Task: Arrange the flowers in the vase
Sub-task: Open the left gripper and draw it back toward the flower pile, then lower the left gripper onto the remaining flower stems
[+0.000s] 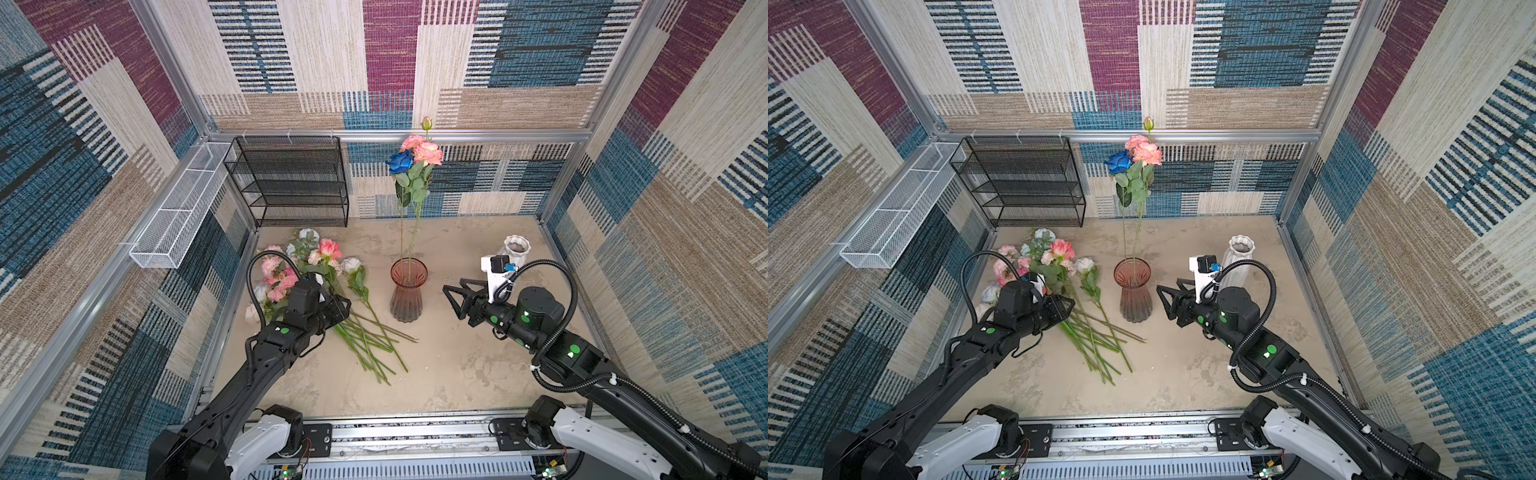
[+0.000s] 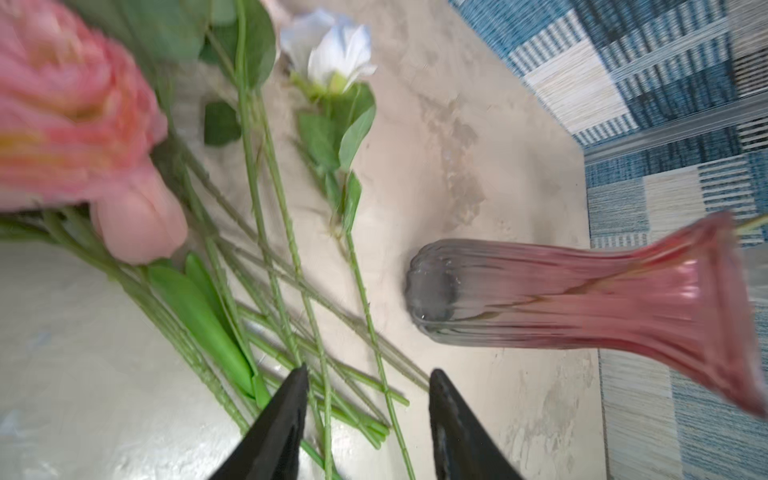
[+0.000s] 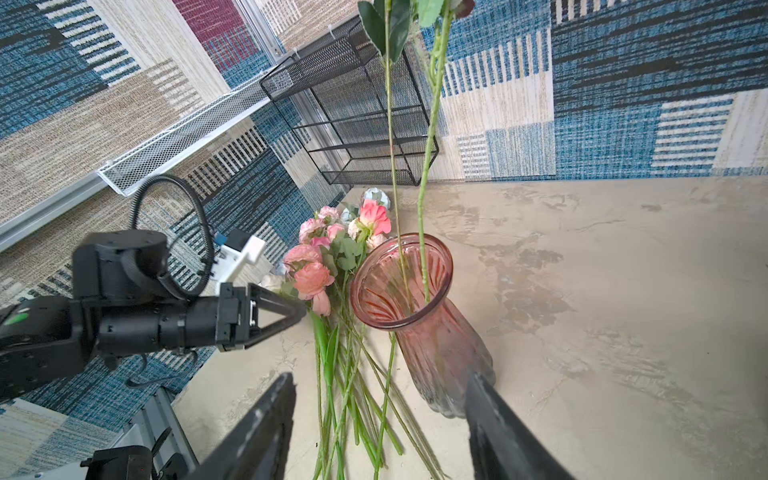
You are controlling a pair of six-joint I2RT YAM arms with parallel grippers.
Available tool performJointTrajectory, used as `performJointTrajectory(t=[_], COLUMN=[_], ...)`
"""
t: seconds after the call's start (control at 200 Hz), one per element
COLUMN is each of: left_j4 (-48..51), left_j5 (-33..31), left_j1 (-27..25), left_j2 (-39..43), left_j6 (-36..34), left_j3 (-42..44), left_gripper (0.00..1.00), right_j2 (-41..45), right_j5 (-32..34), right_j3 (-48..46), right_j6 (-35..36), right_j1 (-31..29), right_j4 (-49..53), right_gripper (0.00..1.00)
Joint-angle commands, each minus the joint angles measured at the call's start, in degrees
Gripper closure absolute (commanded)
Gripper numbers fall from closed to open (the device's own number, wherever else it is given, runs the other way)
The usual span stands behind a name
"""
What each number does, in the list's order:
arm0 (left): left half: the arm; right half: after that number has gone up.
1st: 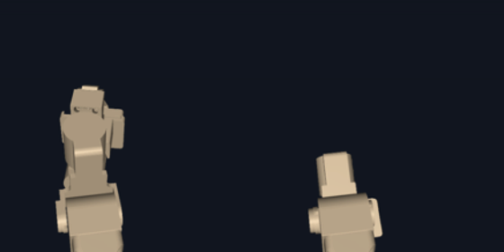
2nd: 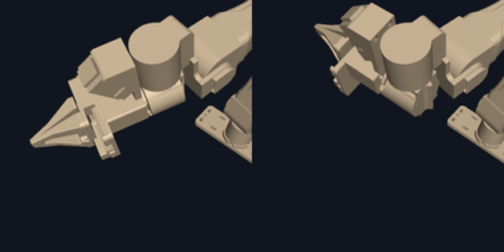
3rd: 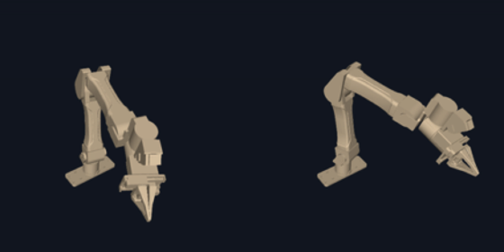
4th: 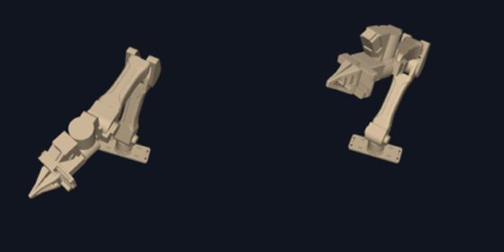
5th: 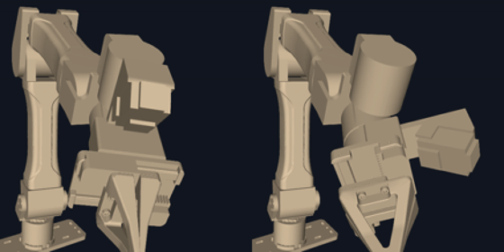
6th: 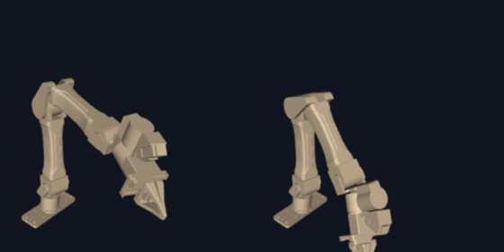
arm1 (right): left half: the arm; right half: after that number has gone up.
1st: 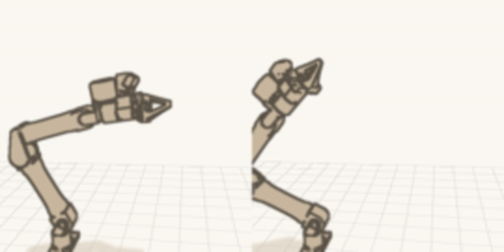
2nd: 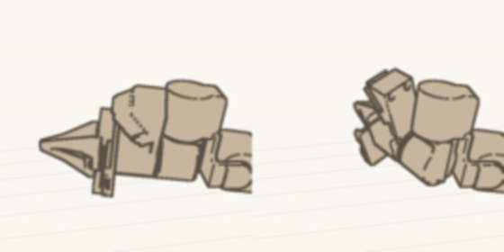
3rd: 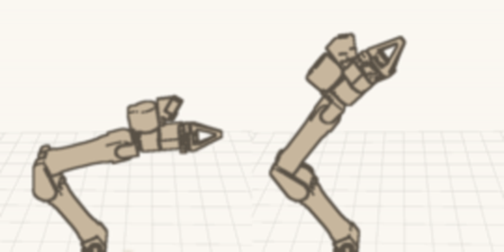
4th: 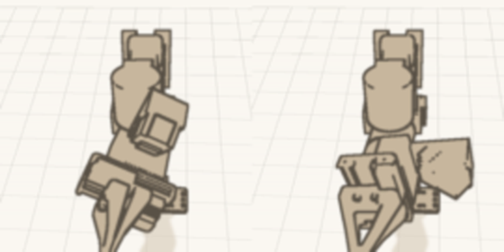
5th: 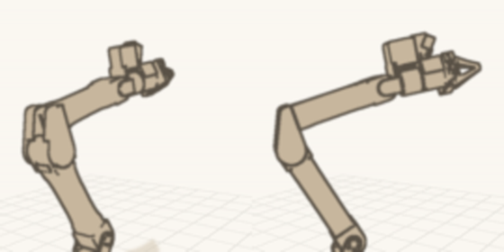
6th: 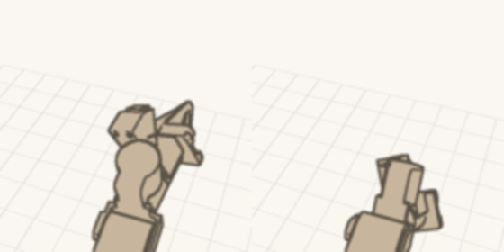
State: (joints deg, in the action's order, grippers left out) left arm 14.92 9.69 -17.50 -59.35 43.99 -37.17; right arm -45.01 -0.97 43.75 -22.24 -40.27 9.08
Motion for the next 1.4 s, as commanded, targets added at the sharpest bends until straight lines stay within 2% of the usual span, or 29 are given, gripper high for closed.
performJointTrajectory(t=[0.0,0.23,0.315,0.586,0.671,0.806,0.871,1.007,1.152,1.397], left_j4=[-4.81,0.49,1.53,-1.1,-2.22,-7.16,-8.48,-8.94,-10.79,-12.63], left_j5=[2.91,-2.94,-4.85,-4.95,-4.71,-2.83,-2.87,-3.54,-4.22,-4.79], left_j1=[0.74,1.43,1.52,2.52,3.56,4.75,4.75,5.28,5.8,6.03], left_j2=[-1.93,-2.15,-0.57,0.79,-1.25,-4.07,-4.91,-7.0,-8.97,-12.32], left_j6=[5.15,6.76,7.96,8.08,7.04,6.34,5.91,4.66,4.4,4.22], left_j3=[2.26,5.13,6.83,10.54,10.41,11.08,11.08,10.98,11.85,11.68], left_gripper=[0.56,0.59,0.65,0.74,0.74,0.62,0.61,0.71,0.74,0.86], right_j2=[-0.16,0.51,0.54,0.1,0.1,0.1,0.01,-0.25,-0.75,-1.62], right_j5=[-0.55,-0.35,-0.28,-0.47,-0.36,-0.04,0.04,0.09,-0.07,-0.49], right_j3=[-0.16,-1.1,-1.16,-1.38,-1.2,-0.77,-0.55,-0.42,-0.07,0.56], right_j6=[-0.52,-0.73,-0.65,-0.62,-0.56,-0.46,-0.47,-0.49,-0.35,-0.22], right_j1=[0.02,0.02,0.02,0.02,0.02,0.02,0.02,0.02,0.02,0.02], right_j4=[-1.79,-1.52,-1.53,-2.09,-1.97,-1.62,-1.37,-1.24,-1.33,-1.0], right_gripper=[0.34,0.35,0.35,0.35,0.35,0.35,0.35,0.35,0.35,0.35])
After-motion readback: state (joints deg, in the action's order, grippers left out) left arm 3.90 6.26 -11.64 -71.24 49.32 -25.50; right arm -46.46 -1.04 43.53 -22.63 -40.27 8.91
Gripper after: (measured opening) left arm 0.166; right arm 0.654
